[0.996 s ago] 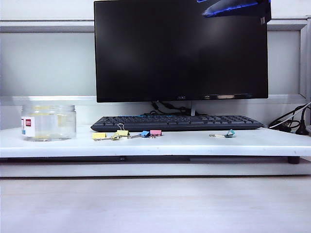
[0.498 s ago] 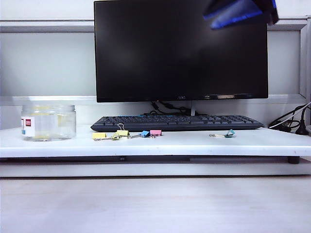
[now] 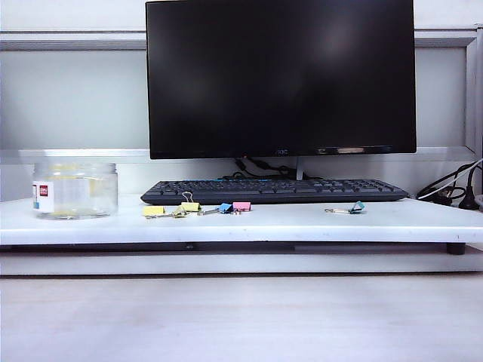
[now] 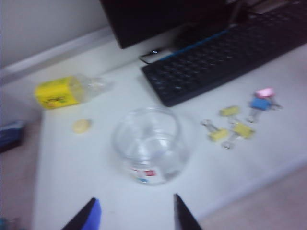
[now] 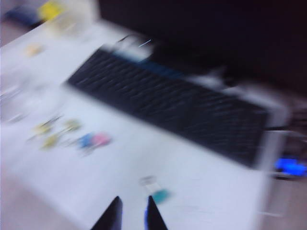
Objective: Take the clips out of the round transparent plastic box and place them on the table.
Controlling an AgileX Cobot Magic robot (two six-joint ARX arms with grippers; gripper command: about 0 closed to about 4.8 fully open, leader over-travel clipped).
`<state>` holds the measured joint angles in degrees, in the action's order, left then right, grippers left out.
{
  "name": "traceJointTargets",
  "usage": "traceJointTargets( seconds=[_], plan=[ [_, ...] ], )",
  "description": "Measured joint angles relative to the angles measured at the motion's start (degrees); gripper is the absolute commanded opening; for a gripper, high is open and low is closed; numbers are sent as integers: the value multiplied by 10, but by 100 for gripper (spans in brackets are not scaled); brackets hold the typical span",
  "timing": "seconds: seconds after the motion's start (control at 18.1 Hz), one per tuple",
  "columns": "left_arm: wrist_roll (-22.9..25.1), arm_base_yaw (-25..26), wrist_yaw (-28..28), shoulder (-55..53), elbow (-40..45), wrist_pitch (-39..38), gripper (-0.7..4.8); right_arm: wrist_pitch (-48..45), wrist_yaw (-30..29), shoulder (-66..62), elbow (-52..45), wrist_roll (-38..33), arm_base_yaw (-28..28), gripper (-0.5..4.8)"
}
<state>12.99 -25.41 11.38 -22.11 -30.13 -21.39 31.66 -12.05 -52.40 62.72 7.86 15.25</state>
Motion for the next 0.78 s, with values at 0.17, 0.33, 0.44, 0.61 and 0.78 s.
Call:
traceJointTargets(
  seconds=[0.17,0.33,0.44,0.61,0.78],
  plan=[
    [5,38,-5,0,0,34,209,15,9,65,0,0,-60,74],
    [5,91,-73,0,0,50,209,52,4,115,0,0,-134,74],
    [5,120,-128,0,0,50,209,64,-15,134,-1,-4,-161,74],
    [5,211,-169,-1,0,48,208,66,-25,188,-56,-19,-188,74],
    [3,281,-207,-5,0,26,206,68,-26,223,-129,-34,-188,74]
  ],
)
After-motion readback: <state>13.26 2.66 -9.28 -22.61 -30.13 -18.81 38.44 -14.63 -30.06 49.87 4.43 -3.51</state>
